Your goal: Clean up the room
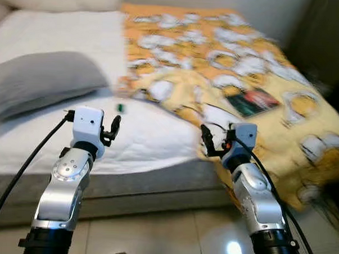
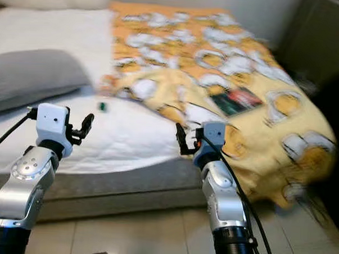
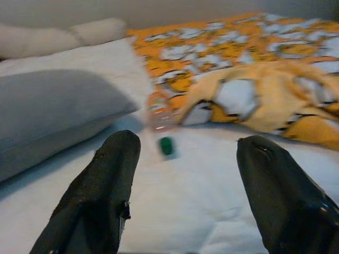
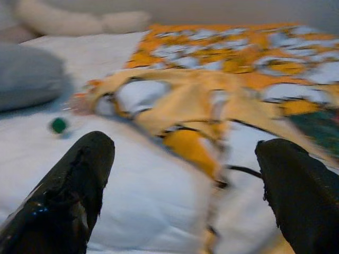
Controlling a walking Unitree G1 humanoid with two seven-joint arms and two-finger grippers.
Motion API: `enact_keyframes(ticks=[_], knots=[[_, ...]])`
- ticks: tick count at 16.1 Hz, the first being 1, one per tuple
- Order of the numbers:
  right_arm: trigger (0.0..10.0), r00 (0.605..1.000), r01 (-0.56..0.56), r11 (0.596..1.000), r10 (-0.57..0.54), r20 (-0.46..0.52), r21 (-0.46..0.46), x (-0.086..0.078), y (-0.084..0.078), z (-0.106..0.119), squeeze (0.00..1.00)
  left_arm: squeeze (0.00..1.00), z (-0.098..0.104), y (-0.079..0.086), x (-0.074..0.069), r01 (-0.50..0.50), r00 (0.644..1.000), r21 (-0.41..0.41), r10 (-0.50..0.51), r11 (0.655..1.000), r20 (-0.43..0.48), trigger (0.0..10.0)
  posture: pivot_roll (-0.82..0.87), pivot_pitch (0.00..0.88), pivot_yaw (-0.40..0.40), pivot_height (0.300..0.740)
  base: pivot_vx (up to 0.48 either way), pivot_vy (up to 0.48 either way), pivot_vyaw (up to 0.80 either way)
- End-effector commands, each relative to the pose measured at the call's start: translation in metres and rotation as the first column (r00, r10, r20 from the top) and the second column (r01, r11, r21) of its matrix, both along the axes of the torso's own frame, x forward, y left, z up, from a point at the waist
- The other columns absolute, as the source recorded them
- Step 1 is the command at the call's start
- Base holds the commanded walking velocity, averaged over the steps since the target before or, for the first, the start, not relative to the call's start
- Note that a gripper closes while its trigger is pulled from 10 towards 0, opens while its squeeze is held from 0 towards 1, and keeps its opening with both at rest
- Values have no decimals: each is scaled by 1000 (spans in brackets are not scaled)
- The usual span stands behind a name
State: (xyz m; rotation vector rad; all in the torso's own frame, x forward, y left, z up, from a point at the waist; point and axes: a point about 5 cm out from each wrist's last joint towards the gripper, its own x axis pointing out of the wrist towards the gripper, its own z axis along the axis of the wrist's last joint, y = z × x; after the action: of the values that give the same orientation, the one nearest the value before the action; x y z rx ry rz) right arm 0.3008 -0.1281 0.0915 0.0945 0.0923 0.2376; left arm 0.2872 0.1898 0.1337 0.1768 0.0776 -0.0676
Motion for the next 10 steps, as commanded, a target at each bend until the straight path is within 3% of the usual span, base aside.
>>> enact_keyframes(ticks=[1, 7, 10], knots=[[10000, 1000, -27, 1000, 27, -3, 5, 2, 3, 4, 0, 0, 1, 1, 1, -2, 1000, 3, 2, 1000, 4, 10000, -48, 0, -8, 740, 259, 0, 800], [10000, 996, -76, 997, 77, -34, 18, 2, 7, 4, 0, 0, 1, 1, 1, -3, 1000, 4, 3, 1000, 6, 10000, -43, 0, -10, 740, 302, 0, 800], [10000, 996, -79, 996, 80, -44, 28, 2, 8, 4, 0, 0, 1, 2, 2, -1, 1000, 6, 1, 1000, 5, 10000, -42, 0, -8, 740, 316, 0, 152]])
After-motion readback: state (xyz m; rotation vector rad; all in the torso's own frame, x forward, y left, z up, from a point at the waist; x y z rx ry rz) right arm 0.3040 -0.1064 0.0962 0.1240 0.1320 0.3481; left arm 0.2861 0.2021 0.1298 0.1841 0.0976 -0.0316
